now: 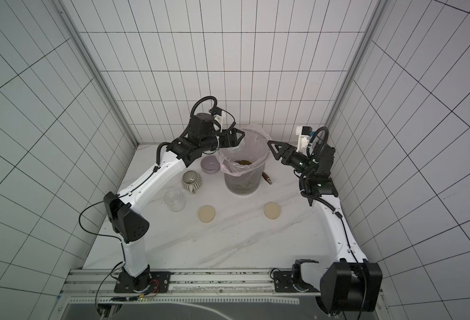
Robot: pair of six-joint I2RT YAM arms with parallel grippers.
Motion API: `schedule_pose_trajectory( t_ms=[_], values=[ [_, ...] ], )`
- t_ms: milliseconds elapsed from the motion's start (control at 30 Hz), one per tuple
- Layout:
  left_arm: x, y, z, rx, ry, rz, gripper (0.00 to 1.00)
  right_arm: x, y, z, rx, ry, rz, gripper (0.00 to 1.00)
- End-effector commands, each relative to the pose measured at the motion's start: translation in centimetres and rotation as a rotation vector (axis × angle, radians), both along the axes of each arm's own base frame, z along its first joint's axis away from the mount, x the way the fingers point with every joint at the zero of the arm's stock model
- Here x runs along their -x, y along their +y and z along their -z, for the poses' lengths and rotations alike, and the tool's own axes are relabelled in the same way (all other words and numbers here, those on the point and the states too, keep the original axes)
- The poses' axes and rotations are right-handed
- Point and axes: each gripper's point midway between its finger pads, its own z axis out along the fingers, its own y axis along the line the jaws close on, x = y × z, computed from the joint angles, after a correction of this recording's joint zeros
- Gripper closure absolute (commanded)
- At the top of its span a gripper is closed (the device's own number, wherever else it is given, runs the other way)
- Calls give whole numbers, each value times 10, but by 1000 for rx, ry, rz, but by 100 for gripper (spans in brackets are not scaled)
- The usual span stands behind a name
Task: Empty moldy mung beans from jars
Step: Pour the moldy mung beans from the jar into the trash bin.
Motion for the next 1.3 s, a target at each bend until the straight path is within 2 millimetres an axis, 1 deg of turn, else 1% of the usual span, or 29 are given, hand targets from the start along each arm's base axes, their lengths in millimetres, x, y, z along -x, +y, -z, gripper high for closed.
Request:
schedule_pose_trajectory(
  t_ms=[0, 133, 167, 200, 300, 333, 467, 533, 633, 733, 833, 933, 1000, 1167, 1267],
  values=[
    [16, -9, -46, 122, -51, 55, 31, 4, -2, 6, -14, 4, -8, 33],
    [14, -5, -46, 125, -50, 46, 32, 4, -1, 7, -22, 8, -17, 33],
    [15, -5, -48, 100, -70, 39, 32, 4, 0, 8, -25, 9, -23, 33],
    [16, -5, -52, 60, -106, 30, 32, 4, 1, 9, -27, 12, -28, 33],
    [24, -11, -55, -156, -241, 4, 32, 4, 1, 9, -34, 15, -31, 33],
    [26, -14, -53, -203, -269, 0, 32, 4, 1, 9, -36, 16, -32, 33],
    [25, -15, -44, -420, -402, -97, 32, 3, 1, 9, -38, 15, -33, 33],
    [21, -15, -36, -517, -449, -149, 32, 2, 1, 10, -39, 16, -32, 33],
    [12, -13, -23, -599, -484, -221, 32, 3, 1, 11, -41, 22, -32, 33],
    [9, -12, -23, -716, -576, -304, 32, 2, 1, 12, -42, 25, -33, 33],
    [7, -16, -27, -813, -653, -349, 32, 2, 1, 13, -44, 30, -33, 33],
    [4, -17, -24, -864, -683, -361, 32, 1, 1, 15, -46, 36, -34, 33],
    [6, -21, -19, -918, -720, -358, 32, 0, 1, 15, -45, 36, -34, 33],
    [15, -31, -2, -1058, -816, -362, 31, -2, 1, 16, -46, 39, -31, 33],
    [21, -37, 7, -1096, -840, -340, 31, -2, 1, 16, -46, 38, -30, 33]
  ],
)
